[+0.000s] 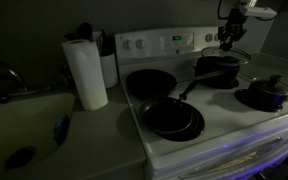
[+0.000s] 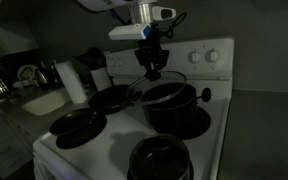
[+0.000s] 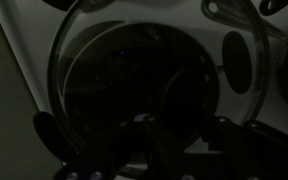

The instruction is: Cover the pot

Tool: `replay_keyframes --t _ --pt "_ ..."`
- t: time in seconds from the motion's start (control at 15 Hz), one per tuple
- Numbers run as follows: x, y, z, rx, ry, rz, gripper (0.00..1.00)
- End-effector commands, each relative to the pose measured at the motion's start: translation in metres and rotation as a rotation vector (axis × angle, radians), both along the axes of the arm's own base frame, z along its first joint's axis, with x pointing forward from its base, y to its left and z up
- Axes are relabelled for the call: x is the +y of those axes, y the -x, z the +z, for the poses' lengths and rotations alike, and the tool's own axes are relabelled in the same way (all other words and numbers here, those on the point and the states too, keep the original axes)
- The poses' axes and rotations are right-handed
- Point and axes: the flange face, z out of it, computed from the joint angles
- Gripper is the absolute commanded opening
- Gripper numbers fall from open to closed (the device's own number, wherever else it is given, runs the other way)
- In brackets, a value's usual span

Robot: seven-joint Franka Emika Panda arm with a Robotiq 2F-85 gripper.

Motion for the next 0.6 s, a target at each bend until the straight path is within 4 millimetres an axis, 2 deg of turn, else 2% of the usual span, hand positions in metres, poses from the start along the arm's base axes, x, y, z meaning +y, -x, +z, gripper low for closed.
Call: replay_keyframes --t 0.0,0.53 --pt "-0.015 -0.024 0.001 -0.001 -0.003 0.035 0.13" --pt "-0.026 -0.058 -0.034 0.034 -0.038 0.064 0.13"
